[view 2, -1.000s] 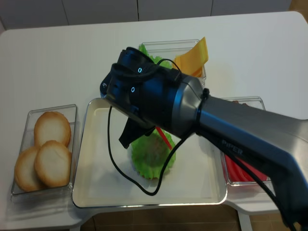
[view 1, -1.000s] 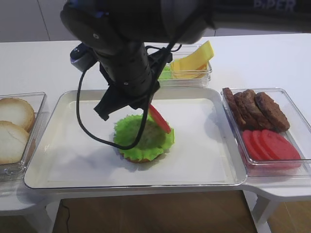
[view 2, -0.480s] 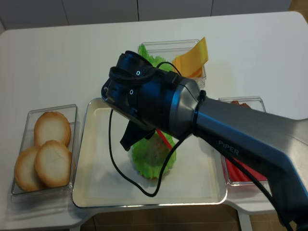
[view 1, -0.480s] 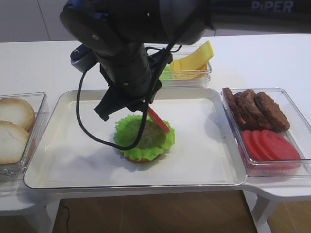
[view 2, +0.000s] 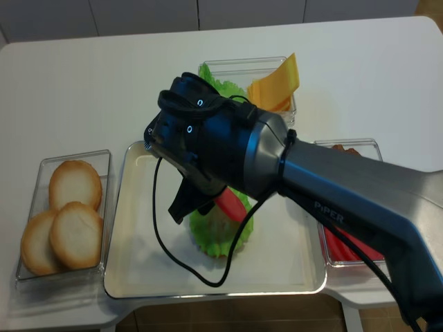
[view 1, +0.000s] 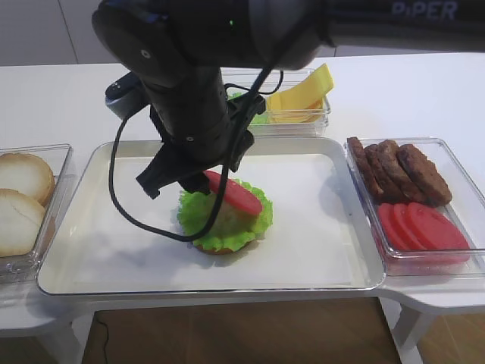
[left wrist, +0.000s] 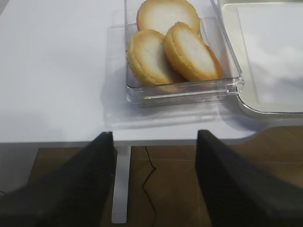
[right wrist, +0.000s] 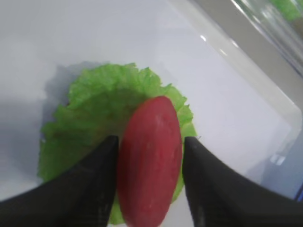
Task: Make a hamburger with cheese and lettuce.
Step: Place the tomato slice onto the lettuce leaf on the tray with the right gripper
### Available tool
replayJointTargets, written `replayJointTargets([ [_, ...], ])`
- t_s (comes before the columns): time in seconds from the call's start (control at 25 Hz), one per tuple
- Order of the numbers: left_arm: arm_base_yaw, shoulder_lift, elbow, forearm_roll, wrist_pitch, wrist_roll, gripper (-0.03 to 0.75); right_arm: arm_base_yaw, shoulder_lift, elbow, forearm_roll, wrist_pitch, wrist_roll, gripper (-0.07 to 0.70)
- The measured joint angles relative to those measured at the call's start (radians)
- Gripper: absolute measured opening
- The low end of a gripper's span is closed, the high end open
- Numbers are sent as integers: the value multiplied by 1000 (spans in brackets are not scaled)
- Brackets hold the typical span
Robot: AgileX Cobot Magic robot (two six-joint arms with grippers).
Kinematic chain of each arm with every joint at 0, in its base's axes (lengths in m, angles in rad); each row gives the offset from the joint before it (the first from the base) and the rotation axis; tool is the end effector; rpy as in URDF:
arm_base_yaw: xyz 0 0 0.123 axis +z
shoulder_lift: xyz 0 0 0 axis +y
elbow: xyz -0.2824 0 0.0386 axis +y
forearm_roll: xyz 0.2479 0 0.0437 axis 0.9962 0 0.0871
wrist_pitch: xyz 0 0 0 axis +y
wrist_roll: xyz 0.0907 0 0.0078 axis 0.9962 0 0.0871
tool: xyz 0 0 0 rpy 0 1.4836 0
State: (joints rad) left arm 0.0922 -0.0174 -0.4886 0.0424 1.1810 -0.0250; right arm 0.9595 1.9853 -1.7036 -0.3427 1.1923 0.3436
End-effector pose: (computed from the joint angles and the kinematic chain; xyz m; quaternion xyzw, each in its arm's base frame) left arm -0.0120 0.0025 0.2645 -0.0538 0.8798 0.0369 0.4709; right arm 0.2625 0.3250 0.2543 -0.3433 0.9204 -0.0752 0.1712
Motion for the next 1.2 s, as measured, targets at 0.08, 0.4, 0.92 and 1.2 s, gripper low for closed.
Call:
replayJointTargets([
  [0.08,0,0,0,0,0,0,407,0,0,0,26,1,0,389],
  [0.4,0,0,0,0,0,0,407,2,0,0,48,27,-6,469],
  [0.92,0,0,0,0,0,0,407,2,0,0,171,31,-59,489],
  [1.2,0,0,0,0,0,0,407,-40,-59,0,264,35,-160,488],
])
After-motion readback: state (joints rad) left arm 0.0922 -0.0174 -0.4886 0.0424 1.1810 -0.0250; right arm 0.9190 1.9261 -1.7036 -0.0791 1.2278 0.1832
